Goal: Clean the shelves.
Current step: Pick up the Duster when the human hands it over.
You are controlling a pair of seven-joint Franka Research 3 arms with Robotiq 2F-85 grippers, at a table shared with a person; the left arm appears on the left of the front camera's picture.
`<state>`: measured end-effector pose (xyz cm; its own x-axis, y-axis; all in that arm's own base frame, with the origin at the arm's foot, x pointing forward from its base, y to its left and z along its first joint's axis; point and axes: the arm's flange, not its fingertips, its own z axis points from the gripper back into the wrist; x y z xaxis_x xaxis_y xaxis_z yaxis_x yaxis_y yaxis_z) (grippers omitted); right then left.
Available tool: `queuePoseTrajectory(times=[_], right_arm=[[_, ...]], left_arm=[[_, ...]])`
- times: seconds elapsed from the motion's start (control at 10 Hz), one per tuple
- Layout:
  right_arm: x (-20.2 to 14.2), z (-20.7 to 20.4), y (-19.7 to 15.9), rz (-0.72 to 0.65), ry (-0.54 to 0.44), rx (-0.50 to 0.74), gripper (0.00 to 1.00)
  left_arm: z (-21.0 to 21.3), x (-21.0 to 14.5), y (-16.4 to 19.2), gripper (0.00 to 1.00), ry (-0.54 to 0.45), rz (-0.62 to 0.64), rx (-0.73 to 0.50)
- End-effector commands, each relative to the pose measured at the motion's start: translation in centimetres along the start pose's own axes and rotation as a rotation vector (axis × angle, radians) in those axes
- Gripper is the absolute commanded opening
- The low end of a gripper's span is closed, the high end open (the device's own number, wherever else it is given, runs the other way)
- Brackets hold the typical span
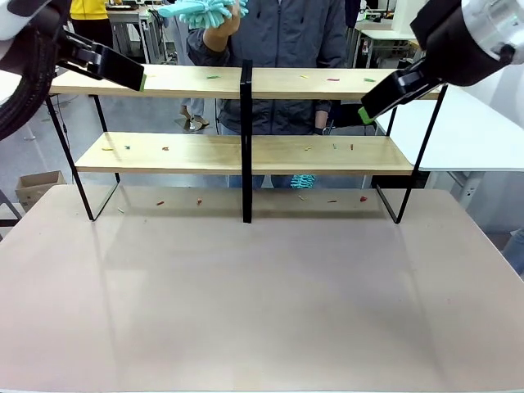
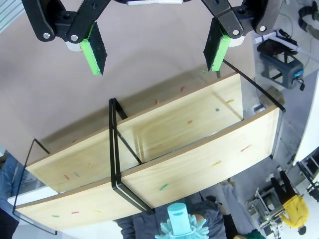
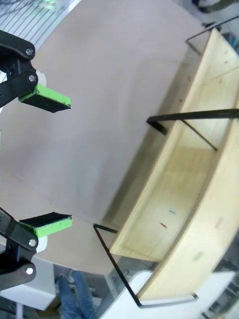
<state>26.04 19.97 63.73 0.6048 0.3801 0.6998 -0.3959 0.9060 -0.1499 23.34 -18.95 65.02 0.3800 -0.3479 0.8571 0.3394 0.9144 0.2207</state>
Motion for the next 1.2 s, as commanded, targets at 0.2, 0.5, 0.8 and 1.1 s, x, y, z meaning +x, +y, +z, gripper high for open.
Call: queuePoseTrajectory(times=[0.2, 0.5, 0.8, 1.1], right_arm=[[-2.9, 4.0, 3.3, -0.213, 0.042, 0.114, 1.0], [-4.7, 5.9, 3.9, -0.241, -0.017, 0.143, 1.0], [-4.4, 7.9, 4.1, -0.253, -0.222, 0.103, 1.0], [-4.4, 8.3, 3.9, -0.238, -0.281, 0.095, 1.0]], left_arm=[[0.0, 0.0, 0.0, 1.0, 0.0, -0.005, 0.001], [0.0, 0.0, 0.0, 1.0, 0.0, -0.005, 0.001], [0.0, 0.0, 0.0, 1.0, 0.0, -0.005, 0.001], [0.0, 0.0, 0.0, 1.0, 0.0, -0.005, 0.001]])
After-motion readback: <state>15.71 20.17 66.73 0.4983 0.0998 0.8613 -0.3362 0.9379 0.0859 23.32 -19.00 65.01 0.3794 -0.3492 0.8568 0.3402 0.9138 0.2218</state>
